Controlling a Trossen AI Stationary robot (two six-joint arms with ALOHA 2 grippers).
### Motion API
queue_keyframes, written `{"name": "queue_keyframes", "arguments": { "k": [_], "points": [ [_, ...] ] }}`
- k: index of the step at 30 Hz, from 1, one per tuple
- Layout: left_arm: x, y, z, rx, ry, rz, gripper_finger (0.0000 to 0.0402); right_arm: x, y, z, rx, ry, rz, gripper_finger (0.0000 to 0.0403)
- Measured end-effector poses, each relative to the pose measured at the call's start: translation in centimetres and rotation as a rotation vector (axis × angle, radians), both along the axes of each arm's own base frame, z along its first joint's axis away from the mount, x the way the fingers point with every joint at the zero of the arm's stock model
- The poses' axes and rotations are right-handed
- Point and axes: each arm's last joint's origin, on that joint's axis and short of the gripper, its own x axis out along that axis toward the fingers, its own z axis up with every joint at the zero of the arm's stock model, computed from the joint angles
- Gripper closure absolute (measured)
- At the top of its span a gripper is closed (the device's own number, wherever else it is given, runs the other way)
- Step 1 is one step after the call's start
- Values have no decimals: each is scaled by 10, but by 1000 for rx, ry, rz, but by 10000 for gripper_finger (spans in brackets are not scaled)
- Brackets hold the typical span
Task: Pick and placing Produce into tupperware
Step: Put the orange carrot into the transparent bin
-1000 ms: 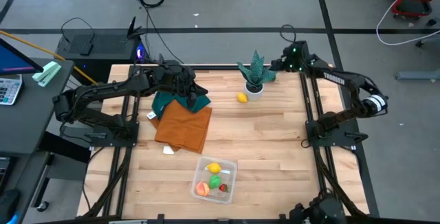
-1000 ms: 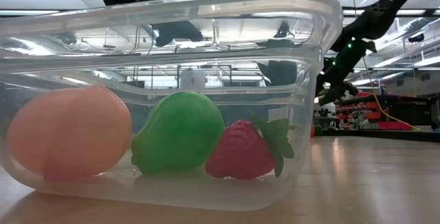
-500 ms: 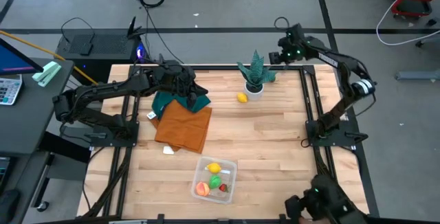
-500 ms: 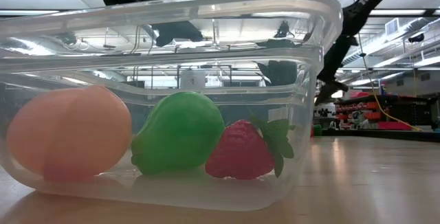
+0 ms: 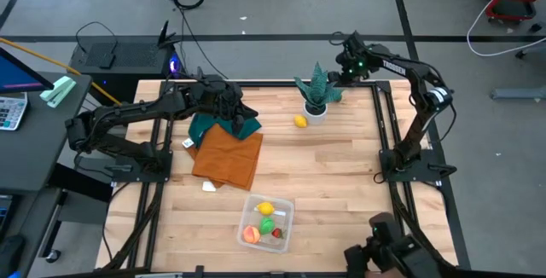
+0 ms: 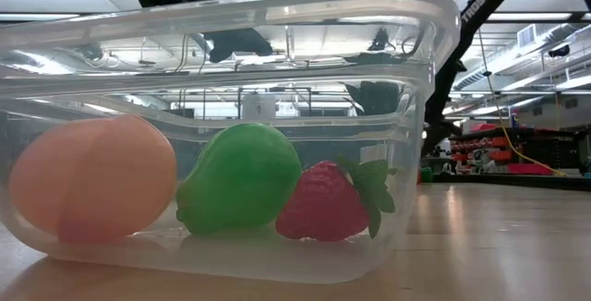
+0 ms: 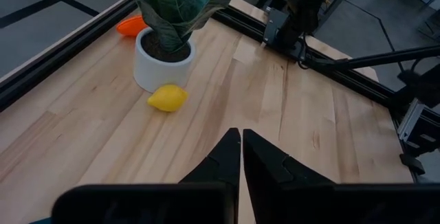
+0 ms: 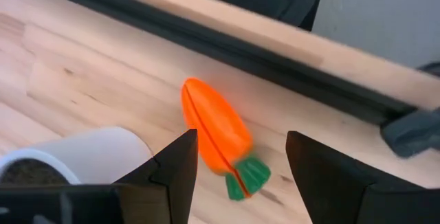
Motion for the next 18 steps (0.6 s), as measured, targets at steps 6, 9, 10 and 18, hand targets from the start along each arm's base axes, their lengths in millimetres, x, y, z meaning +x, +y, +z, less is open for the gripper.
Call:
{"name": "queue_keyframes", "arguments": {
  "k": [6, 9, 10, 18],
  "points": [
    [0, 0, 0, -1, 0, 0, 386, 1, 2, -7, 43, 21, 7, 215],
    [0, 0, 0, -15, -1, 6, 389, 4, 2, -11, 59, 30, 17, 215],
    [0, 0, 0, -18, -2, 8, 389, 6, 2, -13, 62, 31, 21, 215],
    [0, 0, 0, -19, -2, 8, 375, 18, 5, -23, 74, 53, 80, 215]
  ]
}}
